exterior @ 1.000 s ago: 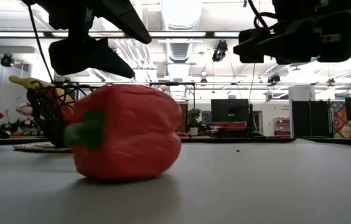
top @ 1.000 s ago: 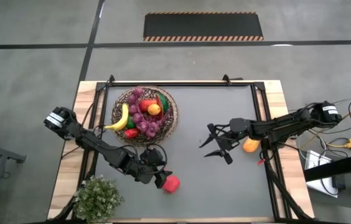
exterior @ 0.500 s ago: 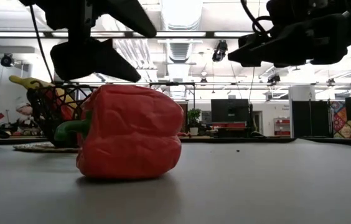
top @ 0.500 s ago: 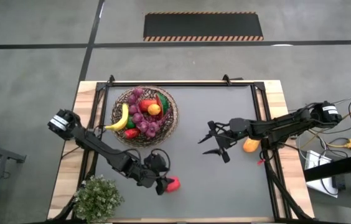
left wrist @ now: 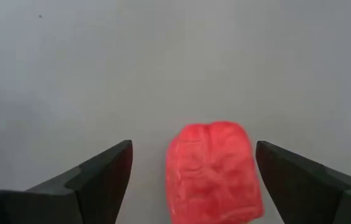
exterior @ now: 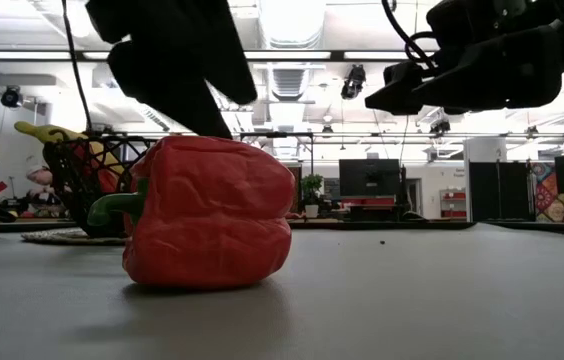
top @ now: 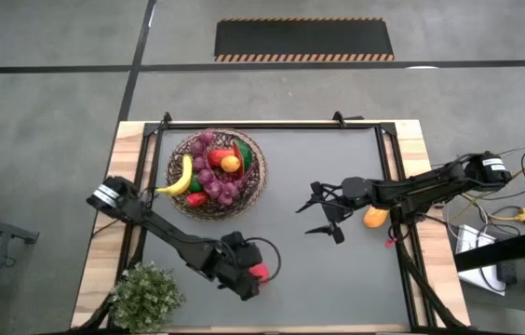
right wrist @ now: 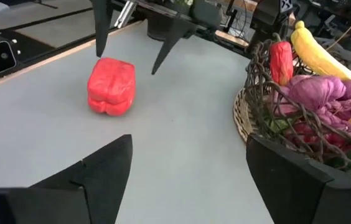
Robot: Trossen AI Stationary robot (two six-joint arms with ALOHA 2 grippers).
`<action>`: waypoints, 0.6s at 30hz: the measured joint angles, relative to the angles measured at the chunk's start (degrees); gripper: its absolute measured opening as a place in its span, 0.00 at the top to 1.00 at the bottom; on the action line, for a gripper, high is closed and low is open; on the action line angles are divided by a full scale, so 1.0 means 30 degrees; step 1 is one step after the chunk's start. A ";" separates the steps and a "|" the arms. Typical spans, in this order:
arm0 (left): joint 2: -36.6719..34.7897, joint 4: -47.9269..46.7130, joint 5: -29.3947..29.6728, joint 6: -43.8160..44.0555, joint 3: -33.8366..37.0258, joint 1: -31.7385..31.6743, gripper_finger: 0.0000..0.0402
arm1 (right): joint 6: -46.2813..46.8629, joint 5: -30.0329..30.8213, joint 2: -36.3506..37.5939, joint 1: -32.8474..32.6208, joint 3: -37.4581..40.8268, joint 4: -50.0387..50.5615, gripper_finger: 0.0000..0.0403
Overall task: Build produce basket
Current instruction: Put the bell pepper into the wire basket
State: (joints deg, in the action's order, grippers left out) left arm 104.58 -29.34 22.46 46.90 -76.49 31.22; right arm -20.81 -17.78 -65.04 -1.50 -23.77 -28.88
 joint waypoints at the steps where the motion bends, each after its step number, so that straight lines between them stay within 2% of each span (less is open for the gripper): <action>1: 0.0319 -0.0367 -0.0177 -0.0224 -0.0364 0.0000 0.20 | 0.0053 0.0000 0.0000 0.0000 0.0000 0.0053 0.26; 7: 0.1356 -0.0429 -0.1618 -0.0220 -0.1318 0.0029 0.20 | 0.0089 0.0000 0.0000 0.0000 0.0000 0.0186 0.26; 14: 0.1360 -0.0561 -0.1854 0.1446 -0.0580 0.0007 0.20 | 0.0086 -0.0007 0.0000 0.0000 0.0000 0.0413 0.27; 18: 0.1360 -0.0547 -0.1989 0.2235 0.0067 0.0007 0.16 | 0.0086 -0.0007 0.0000 0.0000 0.0000 0.0454 0.26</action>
State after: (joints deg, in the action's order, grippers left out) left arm 108.66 -30.98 16.49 53.61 -76.29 31.24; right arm -20.56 -17.80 -65.04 -1.50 -23.77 -27.52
